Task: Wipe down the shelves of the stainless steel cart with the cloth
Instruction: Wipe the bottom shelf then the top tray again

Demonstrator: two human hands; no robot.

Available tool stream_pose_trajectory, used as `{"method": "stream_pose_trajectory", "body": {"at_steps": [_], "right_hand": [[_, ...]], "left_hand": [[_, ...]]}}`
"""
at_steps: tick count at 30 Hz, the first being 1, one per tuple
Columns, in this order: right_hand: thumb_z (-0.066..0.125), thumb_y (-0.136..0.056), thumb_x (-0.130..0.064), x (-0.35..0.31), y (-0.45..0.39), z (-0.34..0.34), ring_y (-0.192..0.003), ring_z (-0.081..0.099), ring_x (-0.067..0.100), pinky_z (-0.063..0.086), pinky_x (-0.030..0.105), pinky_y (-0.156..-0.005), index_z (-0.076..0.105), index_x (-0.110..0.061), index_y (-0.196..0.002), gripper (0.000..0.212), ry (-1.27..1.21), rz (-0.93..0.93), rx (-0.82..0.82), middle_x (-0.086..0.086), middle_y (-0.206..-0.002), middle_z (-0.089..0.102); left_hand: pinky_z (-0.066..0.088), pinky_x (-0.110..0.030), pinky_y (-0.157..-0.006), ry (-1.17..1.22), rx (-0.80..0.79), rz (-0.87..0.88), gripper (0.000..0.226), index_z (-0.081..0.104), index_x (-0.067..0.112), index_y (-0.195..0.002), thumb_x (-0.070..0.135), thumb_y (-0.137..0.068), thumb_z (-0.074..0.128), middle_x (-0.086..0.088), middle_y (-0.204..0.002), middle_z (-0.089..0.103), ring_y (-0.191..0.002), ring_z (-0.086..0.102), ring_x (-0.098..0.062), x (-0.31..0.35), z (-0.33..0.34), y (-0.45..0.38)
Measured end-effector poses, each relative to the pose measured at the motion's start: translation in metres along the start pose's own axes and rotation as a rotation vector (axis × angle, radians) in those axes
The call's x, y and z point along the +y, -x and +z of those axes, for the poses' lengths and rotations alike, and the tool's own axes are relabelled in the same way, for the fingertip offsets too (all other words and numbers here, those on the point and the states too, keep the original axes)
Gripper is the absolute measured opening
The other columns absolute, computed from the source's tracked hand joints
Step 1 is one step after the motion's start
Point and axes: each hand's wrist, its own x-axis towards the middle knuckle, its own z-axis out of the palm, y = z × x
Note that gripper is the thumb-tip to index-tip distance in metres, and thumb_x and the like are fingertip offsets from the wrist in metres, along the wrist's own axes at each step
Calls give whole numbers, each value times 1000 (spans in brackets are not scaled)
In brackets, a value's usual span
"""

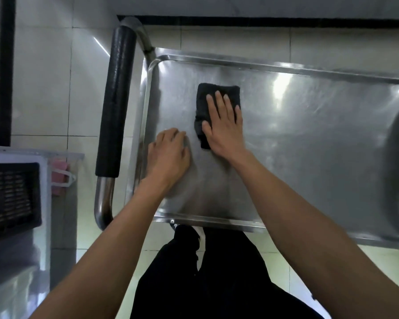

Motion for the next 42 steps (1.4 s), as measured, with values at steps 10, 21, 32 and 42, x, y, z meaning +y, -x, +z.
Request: {"method": "stream_pose_trajectory", "body": {"at_steps": [10, 21, 32, 42], "right_hand": [[25, -102, -46, 22, -103, -32, -155, -8, 24, -2, 49, -124, -4, -22, -160, 69, -6, -4, 12, 6, -168, -7], [25, -102, -48, 12, 10, -5, -155, -6, 22, 0, 50, -125, -3, -22, -161, 70, 4, 42, 0, 4, -169, -5], [27, -100, -46, -13, 210, 35, -154, -12, 19, 2, 50, -125, -4, -23, -160, 72, -5, 116, -70, 2, -168, -10], [22, -102, -48, -14, 252, 36, -153, -15, 11, -1, 44, -125, -1, -27, -161, 66, -67, 190, -55, -5, -168, -8]], "left_hand": [[38, -52, -112, -15, 5, -25, 46, 47, 19, -143, 33, -99, 47, -5, -151, 44, -141, 37, -25, 18, -4, -31], [37, -50, -111, -59, 10, 101, 44, 48, 21, -142, 33, -100, 45, -5, -152, 44, -141, 37, -24, 22, 0, -10], [32, -52, -113, -62, -76, 267, 47, 45, 18, -146, 31, -101, 45, -6, -154, 40, -143, 32, -26, 9, 16, 53], [35, -53, -110, -59, -97, 357, 47, 46, 16, -145, 25, -99, 46, -7, -153, 41, -142, 33, -29, 22, 32, 69]]}}
